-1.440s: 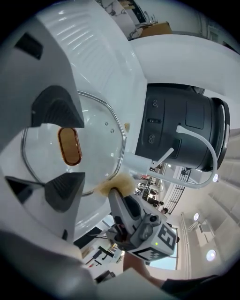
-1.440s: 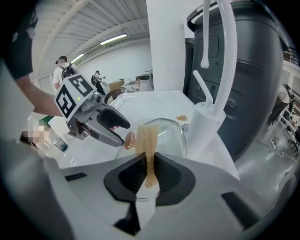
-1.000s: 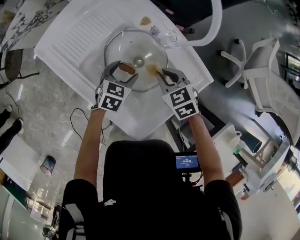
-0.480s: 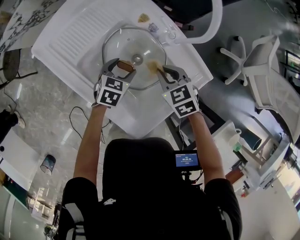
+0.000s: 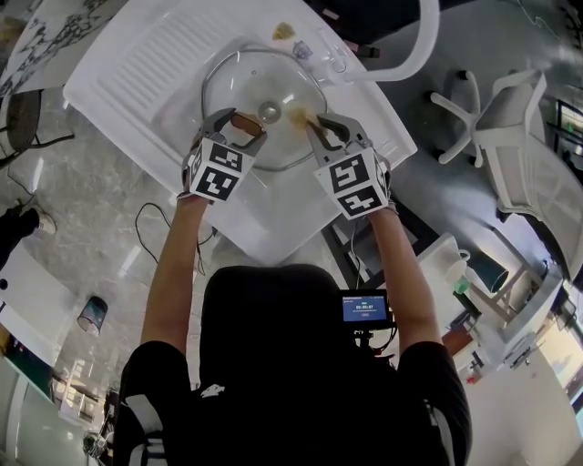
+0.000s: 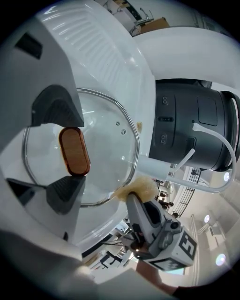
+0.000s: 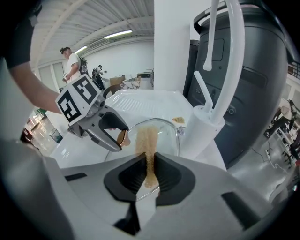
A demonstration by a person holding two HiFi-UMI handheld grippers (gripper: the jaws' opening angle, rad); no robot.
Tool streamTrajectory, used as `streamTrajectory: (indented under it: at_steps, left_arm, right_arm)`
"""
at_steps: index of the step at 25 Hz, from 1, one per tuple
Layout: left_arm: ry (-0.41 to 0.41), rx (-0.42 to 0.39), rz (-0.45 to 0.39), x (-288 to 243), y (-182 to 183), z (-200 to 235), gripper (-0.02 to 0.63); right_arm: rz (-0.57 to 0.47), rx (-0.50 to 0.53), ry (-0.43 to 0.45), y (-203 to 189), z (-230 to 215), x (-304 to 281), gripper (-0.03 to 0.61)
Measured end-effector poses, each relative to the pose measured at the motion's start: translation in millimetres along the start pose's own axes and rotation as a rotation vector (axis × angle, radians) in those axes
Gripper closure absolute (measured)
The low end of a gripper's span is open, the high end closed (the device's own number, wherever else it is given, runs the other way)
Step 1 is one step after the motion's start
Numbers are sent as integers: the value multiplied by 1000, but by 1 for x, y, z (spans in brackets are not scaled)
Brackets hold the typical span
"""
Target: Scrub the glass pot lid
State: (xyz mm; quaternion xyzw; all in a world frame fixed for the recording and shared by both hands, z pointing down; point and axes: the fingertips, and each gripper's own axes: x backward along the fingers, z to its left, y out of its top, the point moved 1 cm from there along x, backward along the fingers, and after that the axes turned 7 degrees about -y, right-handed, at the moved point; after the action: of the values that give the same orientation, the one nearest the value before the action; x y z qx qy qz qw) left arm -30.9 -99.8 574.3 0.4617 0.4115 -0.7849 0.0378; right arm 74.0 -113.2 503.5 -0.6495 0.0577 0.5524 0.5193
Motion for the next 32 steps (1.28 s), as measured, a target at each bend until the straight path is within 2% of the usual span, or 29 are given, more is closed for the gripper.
streamTrajectory:
  at_steps: [6, 17, 26, 32]
  left_arm:
    - [-13, -4, 2, -1, 0, 1, 298]
    - [-17, 6, -13, 0, -1, 1, 298]
    - [-30, 10, -5, -1, -1, 2, 297]
    - [-32, 14, -4, 0, -2, 2, 296]
  right_arm:
    - [15, 61, -21, 8, -7, -9, 551]
    - [94, 104, -89, 11, -29, -31, 551]
    - [107, 208, -136, 9, -30, -40, 551]
    - [98, 221, -153, 9, -30, -40, 551]
